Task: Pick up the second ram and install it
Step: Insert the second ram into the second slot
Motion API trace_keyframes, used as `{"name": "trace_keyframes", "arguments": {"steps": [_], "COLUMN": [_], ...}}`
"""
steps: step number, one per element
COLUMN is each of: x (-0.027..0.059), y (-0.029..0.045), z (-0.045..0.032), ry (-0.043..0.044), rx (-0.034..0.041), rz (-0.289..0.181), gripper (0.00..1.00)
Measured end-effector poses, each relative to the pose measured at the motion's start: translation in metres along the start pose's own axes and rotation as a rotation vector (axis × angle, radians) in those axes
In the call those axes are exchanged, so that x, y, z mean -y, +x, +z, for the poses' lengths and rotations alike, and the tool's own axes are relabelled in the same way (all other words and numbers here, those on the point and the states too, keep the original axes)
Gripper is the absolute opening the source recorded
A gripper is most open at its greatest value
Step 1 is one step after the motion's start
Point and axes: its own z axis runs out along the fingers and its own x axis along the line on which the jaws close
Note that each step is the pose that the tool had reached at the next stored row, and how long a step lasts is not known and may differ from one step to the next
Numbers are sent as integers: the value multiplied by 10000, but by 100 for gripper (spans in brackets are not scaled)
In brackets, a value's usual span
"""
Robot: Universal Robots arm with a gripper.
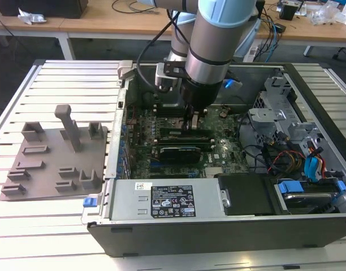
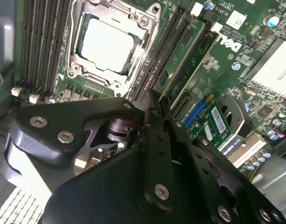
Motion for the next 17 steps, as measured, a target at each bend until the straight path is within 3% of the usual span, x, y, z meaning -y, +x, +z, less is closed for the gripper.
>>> {"name": "trace_keyframes", "arguments": {"steps": [5,17], "x": [-5,15], "y": [6,22], "z": [78,139], "ry": [0,0], "rx": [0,-6], "rz": [-3,1], "gripper": [14,14]}}
